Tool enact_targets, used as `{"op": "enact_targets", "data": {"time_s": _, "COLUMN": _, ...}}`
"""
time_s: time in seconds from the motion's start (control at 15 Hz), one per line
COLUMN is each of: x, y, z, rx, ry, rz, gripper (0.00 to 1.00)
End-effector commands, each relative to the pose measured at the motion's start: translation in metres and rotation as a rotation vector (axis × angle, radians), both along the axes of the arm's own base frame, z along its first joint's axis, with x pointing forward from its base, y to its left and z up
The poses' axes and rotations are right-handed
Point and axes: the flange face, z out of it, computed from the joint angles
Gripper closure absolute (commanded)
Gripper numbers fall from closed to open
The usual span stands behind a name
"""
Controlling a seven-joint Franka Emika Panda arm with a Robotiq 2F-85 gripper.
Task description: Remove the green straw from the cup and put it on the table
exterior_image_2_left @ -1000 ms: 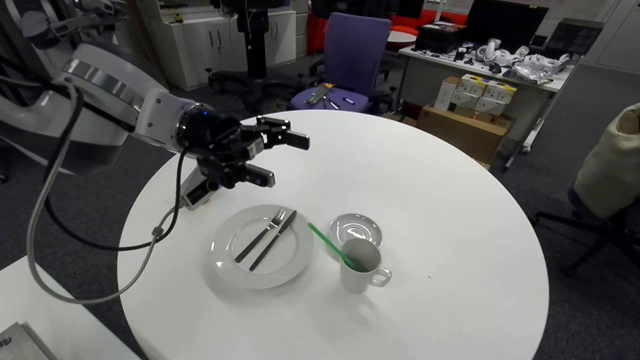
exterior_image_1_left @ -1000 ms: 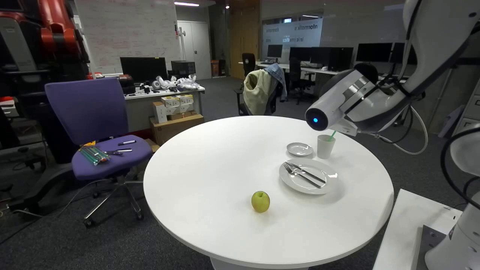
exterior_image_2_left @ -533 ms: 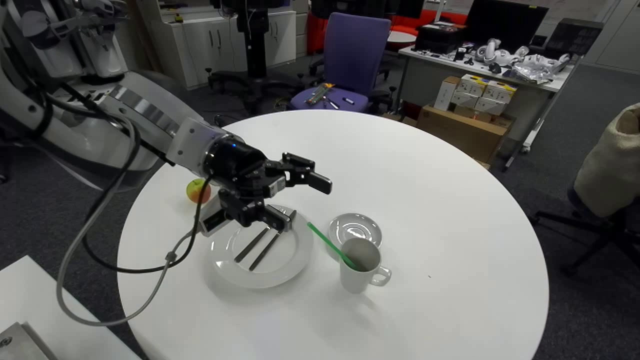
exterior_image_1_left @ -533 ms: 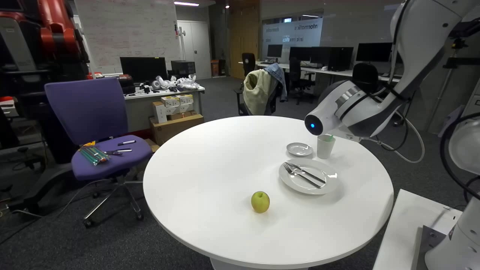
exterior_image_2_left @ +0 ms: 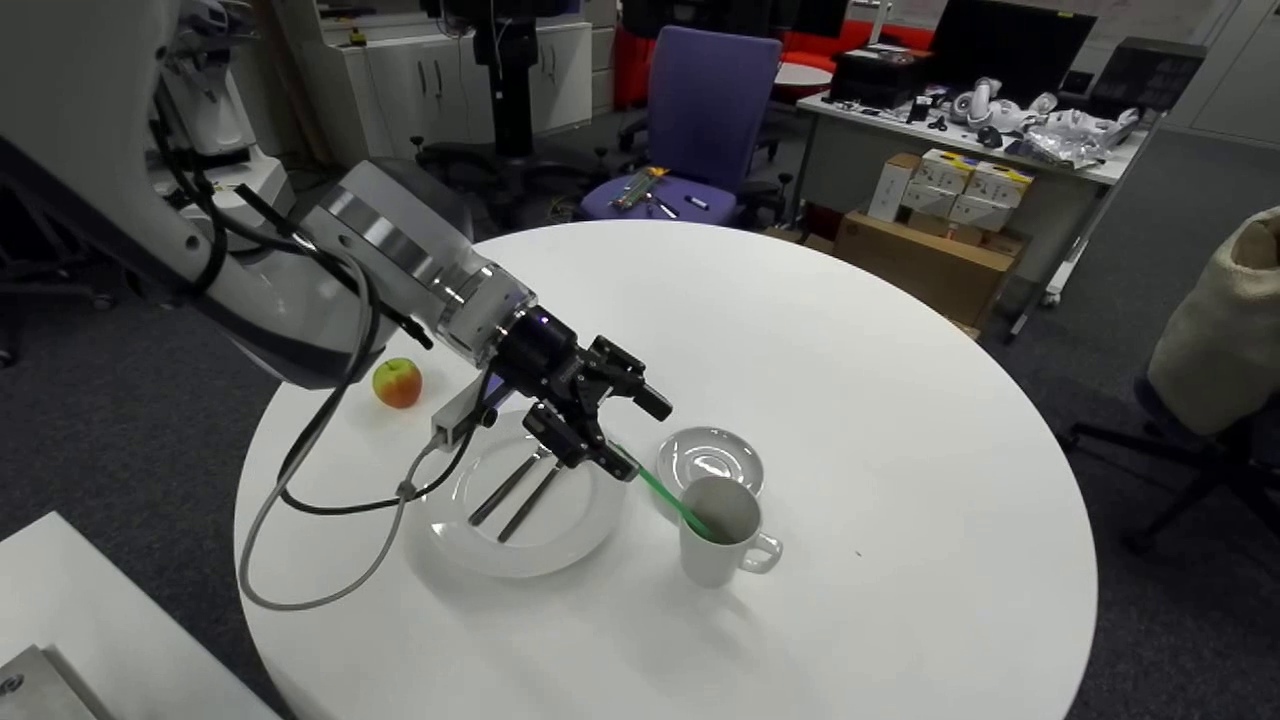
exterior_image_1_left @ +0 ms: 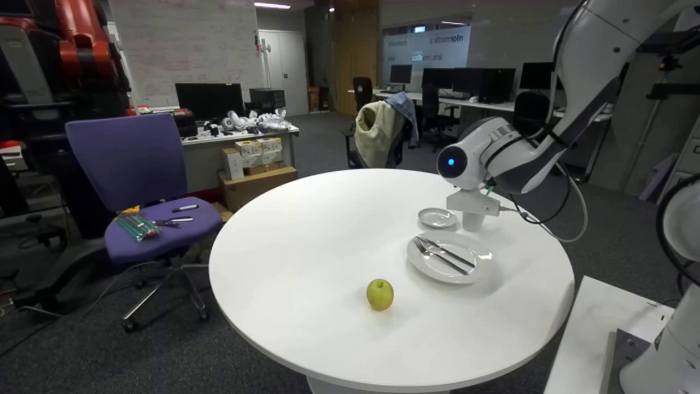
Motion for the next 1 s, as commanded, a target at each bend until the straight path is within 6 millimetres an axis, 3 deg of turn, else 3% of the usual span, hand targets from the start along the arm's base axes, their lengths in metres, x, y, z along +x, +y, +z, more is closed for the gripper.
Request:
{"op": "enact_targets", "data": {"time_s": 0.0, "x": 0.012, "y": -0.014, "z": 0.017, "rx": 0.188, "ry": 0.011, "rz": 0.088, "gripper": 0.00}}
{"op": "enact_targets", "data": {"time_s": 0.2, "x": 0.012, "y": -0.024, "z": 0.018, "rx": 0.368, "ry": 0.043, "rz": 0.138, "gripper": 0.00}}
{"op": "enact_targets", "data": {"time_s": 0.27, "x": 0.009, "y": -0.028, "z": 0.016, "rx": 0.423, "ry": 0.065, "rz": 0.138, "gripper": 0.25}}
{"op": "enact_targets", "data": {"time_s": 0.47, "x": 0.000, "y": -0.038, "z": 0.011, "rx": 0.499, "ry": 0.125, "rz": 0.109, "gripper": 0.40}}
{"op": "enact_targets", "data": {"time_s": 0.53, "x": -0.002, "y": -0.039, "z": 0.011, "rx": 0.510, "ry": 0.144, "rz": 0.098, "gripper": 0.30}}
{"op": "enact_targets", "data": {"time_s": 0.6, "x": -0.002, "y": -0.040, "z": 0.011, "rx": 0.508, "ry": 0.166, "rz": 0.089, "gripper": 0.12}}
{"op": "enact_targets", "data": {"time_s": 0.8, "x": -0.004, "y": -0.033, "z": 0.025, "rx": 0.387, "ry": 0.142, "rz": 0.051, "gripper": 0.01}}
{"op": "enact_targets", "data": {"time_s": 0.93, "x": -0.006, "y": -0.027, "z": 0.038, "rx": 0.297, "ry": 0.097, "rz": 0.055, "gripper": 0.00}}
